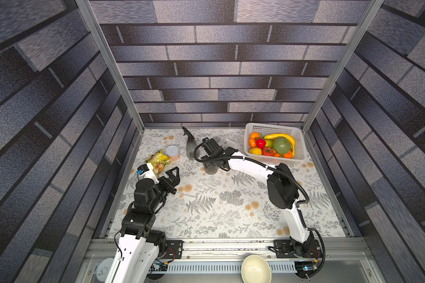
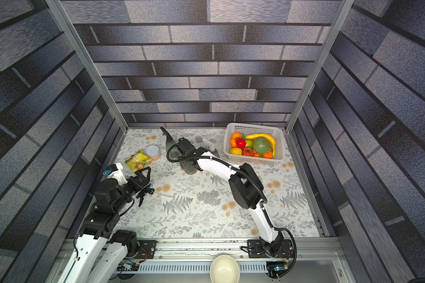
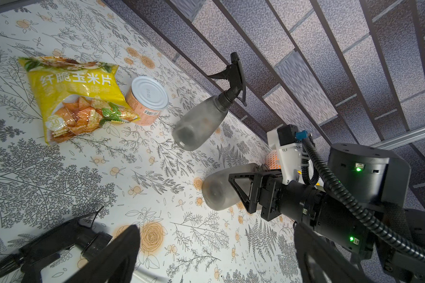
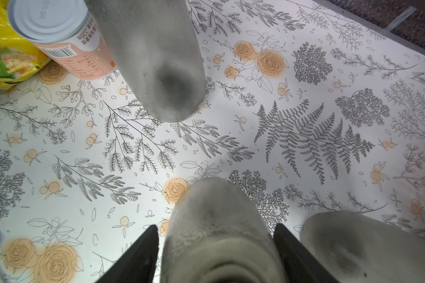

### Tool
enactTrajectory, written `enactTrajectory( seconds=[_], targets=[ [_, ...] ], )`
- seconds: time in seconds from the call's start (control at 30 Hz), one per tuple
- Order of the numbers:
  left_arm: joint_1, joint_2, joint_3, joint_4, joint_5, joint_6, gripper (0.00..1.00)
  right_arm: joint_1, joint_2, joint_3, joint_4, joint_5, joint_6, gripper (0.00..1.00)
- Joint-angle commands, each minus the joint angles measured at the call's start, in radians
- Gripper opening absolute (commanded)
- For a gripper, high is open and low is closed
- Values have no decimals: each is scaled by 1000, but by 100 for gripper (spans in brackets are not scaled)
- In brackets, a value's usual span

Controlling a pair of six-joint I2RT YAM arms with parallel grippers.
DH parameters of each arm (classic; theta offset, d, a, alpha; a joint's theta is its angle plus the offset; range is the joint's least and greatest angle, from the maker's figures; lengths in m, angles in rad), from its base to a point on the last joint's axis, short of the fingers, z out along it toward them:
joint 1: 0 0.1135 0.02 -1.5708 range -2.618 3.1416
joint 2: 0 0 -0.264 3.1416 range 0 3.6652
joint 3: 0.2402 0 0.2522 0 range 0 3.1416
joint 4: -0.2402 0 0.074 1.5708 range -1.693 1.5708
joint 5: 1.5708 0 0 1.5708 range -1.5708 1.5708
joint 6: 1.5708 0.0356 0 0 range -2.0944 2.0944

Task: Attach spray nozzles to spray bottles
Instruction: Pick up the spray bottle from the center of the board.

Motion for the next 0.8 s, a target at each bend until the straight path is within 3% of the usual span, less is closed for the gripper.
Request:
enactTrajectory(
  seconds=[0.0,0.57,0.77],
  targets=[
    [4,7,7,25,17,30,100,-6,10,-29,46,-19,-6,70],
    [-3,43,20,79,79,65,99,-4,-229,-176,118,-89,-2,63],
    [-129,110,45,136,60,163,100,-3,-379,-226,63,-120,10,62]
  ],
)
